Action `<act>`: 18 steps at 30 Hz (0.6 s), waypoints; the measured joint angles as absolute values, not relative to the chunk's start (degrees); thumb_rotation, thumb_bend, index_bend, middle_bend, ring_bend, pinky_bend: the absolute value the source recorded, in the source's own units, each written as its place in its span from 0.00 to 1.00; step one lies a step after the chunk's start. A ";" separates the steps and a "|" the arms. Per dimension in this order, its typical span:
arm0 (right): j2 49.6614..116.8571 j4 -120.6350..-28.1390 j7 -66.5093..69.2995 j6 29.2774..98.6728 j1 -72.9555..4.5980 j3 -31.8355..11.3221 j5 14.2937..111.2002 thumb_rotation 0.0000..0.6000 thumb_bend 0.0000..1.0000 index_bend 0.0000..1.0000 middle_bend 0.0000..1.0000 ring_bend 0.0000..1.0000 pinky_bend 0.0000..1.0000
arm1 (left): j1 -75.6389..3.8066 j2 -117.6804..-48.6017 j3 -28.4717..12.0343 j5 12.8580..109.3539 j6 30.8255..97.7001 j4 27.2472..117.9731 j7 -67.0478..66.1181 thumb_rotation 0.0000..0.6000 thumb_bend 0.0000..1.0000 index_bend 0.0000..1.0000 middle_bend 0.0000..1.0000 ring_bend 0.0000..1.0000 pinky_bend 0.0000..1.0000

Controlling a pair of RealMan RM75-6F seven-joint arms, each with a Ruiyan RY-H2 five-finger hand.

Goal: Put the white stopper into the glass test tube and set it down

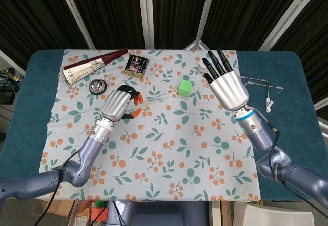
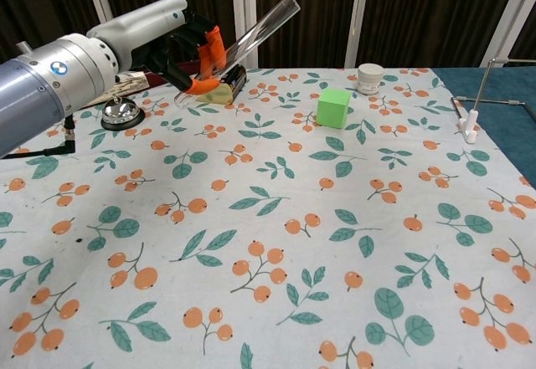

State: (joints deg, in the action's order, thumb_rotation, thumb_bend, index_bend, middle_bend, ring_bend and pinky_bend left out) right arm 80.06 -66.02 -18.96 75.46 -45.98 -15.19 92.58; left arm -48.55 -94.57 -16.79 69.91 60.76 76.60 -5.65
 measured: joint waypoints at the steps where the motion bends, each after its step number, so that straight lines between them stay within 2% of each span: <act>1: 79.92 -65.70 -18.77 75.66 -46.20 -14.97 93.18 1.00 0.46 0.74 0.23 0.00 0.00 | -48.63 -94.50 -16.91 69.73 60.62 76.78 -5.80 1.00 0.56 0.64 0.70 0.30 0.23; 18: 80.37 -62.73 -18.71 76.78 -50.69 -11.86 100.22 1.00 0.46 0.74 0.23 0.00 0.00 | -49.69 -93.34 -17.68 67.31 58.86 79.09 -9.11 1.00 0.56 0.64 0.71 0.30 0.23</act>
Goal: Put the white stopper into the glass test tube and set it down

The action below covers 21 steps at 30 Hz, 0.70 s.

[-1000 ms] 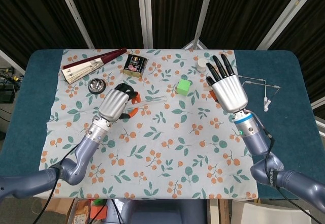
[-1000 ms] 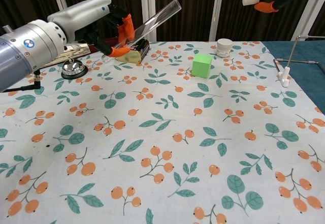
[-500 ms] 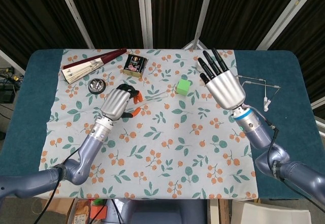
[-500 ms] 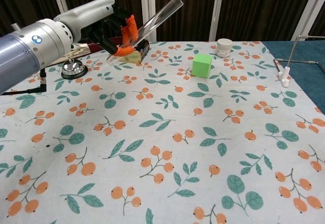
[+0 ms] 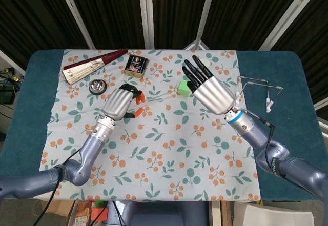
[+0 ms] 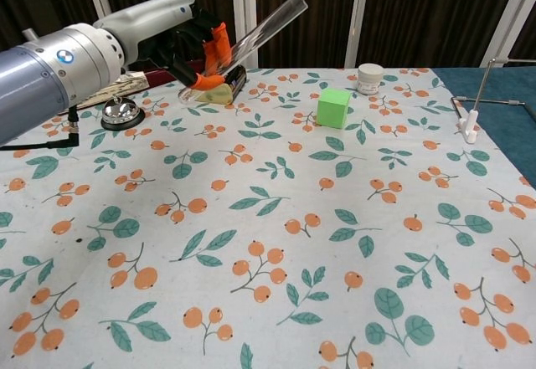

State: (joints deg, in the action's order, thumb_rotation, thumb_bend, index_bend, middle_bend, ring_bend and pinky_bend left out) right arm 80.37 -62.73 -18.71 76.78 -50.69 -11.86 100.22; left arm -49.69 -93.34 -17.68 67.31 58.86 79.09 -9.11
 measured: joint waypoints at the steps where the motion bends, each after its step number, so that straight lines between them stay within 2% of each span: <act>1: 80.50 -62.72 -18.87 76.82 -50.84 -11.83 100.32 1.00 0.46 0.74 0.23 0.00 0.00 | -49.75 -93.37 -17.71 67.17 58.80 79.14 -9.26 1.00 0.56 0.64 0.71 0.30 0.23; 21: 81.96 -64.46 -22.44 75.84 -52.14 -11.41 99.91 1.00 0.46 0.74 0.23 0.00 0.00 | -50.86 -95.09 -18.46 64.67 58.95 79.76 -11.82 1.00 0.56 0.64 0.71 0.30 0.23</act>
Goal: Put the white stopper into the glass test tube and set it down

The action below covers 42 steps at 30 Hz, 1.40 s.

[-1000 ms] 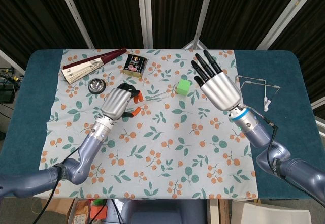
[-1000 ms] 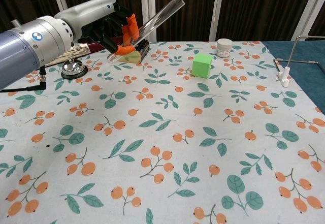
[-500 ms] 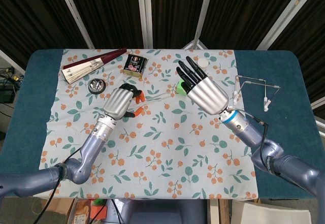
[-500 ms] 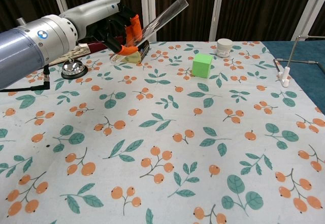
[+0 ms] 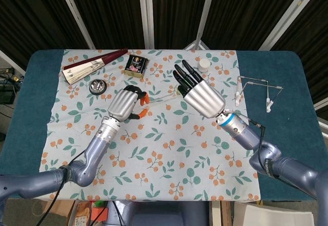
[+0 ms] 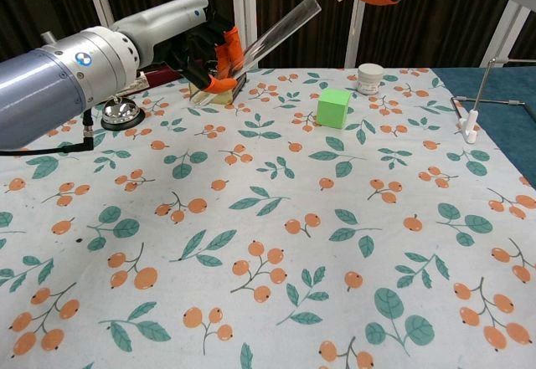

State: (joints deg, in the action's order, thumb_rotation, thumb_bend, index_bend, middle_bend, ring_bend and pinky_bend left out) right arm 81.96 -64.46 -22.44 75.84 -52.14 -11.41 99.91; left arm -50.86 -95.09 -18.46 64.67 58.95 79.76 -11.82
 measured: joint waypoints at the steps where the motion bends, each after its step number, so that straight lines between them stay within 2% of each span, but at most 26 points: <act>1: 82.01 -64.53 -22.47 75.78 -52.19 -11.39 99.89 1.00 0.46 0.74 0.23 0.00 0.00 | -50.91 -95.15 -18.49 64.57 58.96 79.80 -11.92 1.00 0.56 0.64 0.71 0.30 0.23; 42: 81.73 -66.37 -23.60 75.50 -52.07 -10.73 99.16 1.00 0.46 0.74 0.23 0.00 0.00 | -51.54 -95.77 -18.49 63.13 59.29 80.62 -13.61 1.00 0.56 0.64 0.71 0.30 0.24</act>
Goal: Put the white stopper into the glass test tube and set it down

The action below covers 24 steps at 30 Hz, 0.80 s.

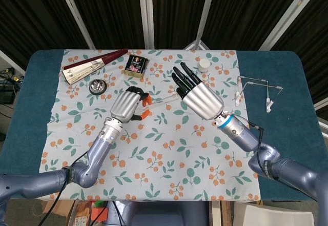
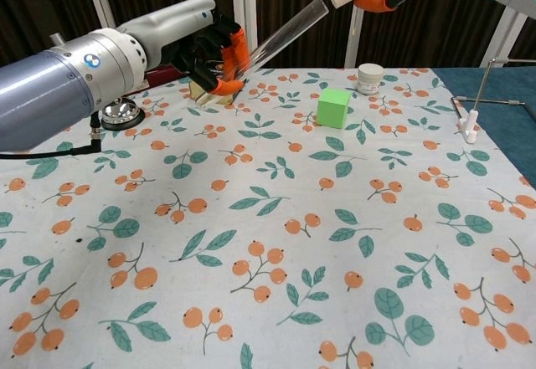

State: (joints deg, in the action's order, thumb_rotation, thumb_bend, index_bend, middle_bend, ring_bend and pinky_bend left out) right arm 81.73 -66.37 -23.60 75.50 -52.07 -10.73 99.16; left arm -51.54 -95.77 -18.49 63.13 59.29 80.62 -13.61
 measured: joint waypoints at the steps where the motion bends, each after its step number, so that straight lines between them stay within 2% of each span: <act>1: 81.75 -66.40 -23.61 75.49 -52.07 -10.70 99.17 1.00 0.46 0.74 0.23 0.00 0.00 | -51.57 -95.80 -18.50 63.12 59.29 80.63 -13.61 1.00 0.56 0.64 0.71 0.30 0.24; 24: 81.95 -66.38 -23.77 75.45 -52.09 -10.09 99.77 1.00 0.46 0.74 0.23 0.00 0.00 | -51.99 -96.40 -18.56 62.50 59.31 81.08 -14.34 1.00 0.56 0.64 0.71 0.30 0.24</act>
State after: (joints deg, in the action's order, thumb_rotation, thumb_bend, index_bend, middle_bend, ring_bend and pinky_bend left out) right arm 81.95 -66.38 -23.77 75.45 -52.09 -10.09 99.77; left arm -51.99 -96.40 -18.56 62.50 59.31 81.08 -14.34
